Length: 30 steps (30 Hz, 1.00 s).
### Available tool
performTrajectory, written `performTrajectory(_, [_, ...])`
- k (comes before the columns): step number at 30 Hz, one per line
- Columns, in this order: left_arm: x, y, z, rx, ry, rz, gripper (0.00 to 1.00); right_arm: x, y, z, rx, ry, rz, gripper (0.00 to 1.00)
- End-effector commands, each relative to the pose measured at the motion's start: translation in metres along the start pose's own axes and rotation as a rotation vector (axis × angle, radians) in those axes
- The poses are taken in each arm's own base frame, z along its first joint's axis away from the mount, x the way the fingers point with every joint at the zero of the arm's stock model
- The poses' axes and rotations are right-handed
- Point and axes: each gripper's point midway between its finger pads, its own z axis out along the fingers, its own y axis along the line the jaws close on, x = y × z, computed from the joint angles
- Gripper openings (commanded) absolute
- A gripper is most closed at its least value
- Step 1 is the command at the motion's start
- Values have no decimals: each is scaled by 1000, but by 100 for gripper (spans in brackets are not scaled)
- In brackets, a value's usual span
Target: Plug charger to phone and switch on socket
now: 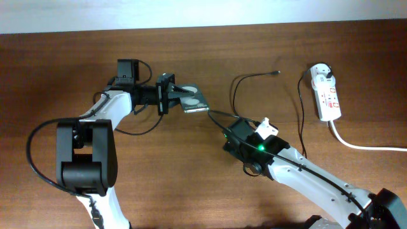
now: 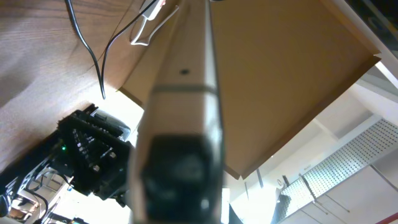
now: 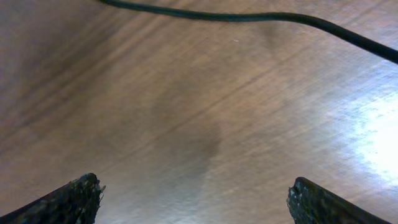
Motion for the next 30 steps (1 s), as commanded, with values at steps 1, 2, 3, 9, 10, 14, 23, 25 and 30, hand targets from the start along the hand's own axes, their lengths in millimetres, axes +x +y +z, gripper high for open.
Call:
performTrajectory(1, [12,-11,0,16,42,28,0,-3,6,-1,-22,-19,1,99])
performTrajectory(2, [12,-11,0,16,42,29,0,-4,6,-1,-21,-27,1,99])
performTrajectory(3, [12,-11,0,16,42,29,0,-5,6,-1,-19,-31,2,99])
performTrajectory(9, [12,-11,0,16,42,29,0,-36,2,-6,22,-165,-112,99])
performTrajectory(10, [12,-11,0,16,42,29,0,-42,3,-8,24,-168,-138,99])
performTrajectory(14, [12,-11,0,16,42,28,0,-98,11,-38,24,-223,-140,99])
performTrajectory(23, [12,-11,0,16,42,28,1,-220,35,-59,-162,-382,-14,99])
performTrajectory(25, [12,-11,0,16,42,28,3,-239,37,-40,-127,-355,-35,99])
performTrajectory(30, [12,-11,0,16,42,28,3,-266,66,29,-8,-230,-44,96])
